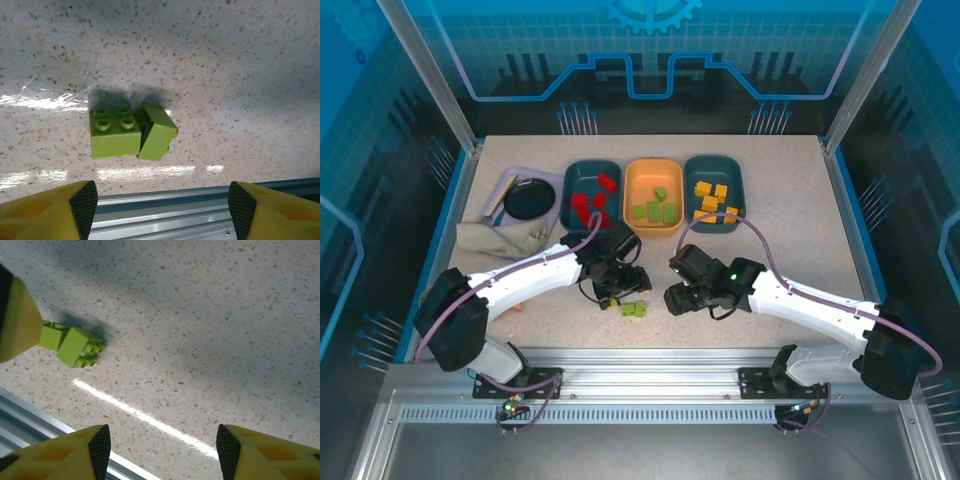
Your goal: Sort the legos into containers by color
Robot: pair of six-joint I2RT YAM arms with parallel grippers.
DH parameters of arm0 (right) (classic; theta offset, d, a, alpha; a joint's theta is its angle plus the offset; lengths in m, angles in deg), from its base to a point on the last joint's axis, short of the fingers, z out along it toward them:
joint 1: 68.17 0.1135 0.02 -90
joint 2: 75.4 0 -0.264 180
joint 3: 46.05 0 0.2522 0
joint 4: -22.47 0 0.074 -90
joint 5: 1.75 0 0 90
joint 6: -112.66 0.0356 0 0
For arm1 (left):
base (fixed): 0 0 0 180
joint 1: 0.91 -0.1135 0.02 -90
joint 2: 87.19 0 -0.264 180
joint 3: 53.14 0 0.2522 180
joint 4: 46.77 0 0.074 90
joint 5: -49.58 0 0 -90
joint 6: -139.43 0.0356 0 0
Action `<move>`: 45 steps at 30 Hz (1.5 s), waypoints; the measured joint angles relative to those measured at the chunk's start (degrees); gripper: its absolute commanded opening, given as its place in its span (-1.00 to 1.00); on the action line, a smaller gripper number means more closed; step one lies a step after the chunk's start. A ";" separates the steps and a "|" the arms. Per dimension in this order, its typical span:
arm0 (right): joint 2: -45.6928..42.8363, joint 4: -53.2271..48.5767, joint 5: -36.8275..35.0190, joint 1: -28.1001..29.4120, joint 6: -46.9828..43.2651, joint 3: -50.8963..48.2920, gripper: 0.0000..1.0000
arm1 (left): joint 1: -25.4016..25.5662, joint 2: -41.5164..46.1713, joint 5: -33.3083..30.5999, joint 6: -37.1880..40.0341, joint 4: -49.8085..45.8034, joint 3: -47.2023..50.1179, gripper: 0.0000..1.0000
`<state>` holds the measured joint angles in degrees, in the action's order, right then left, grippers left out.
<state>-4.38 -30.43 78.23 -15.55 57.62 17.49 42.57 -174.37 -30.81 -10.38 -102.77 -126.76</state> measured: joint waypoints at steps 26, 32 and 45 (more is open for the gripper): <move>-1.05 -0.11 0.22 -1.33 0.00 -0.87 0.23 | -1.68 -10.10 -3.76 -5.64 -1.44 -0.52 0.43; -1.11 0.00 0.26 -1.92 0.00 -1.20 0.23 | 0.35 -11.21 -3.06 -4.57 -0.98 -0.74 0.36; -2.29 -0.02 0.72 -2.82 -0.02 -1.20 0.23 | 1.27 -13.75 -1.86 -1.57 0.50 -0.37 -0.11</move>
<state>-6.67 -30.45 78.95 -18.37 57.60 16.29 43.84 -188.12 -32.67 -11.96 -102.26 -127.13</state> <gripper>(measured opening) 0.614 0.482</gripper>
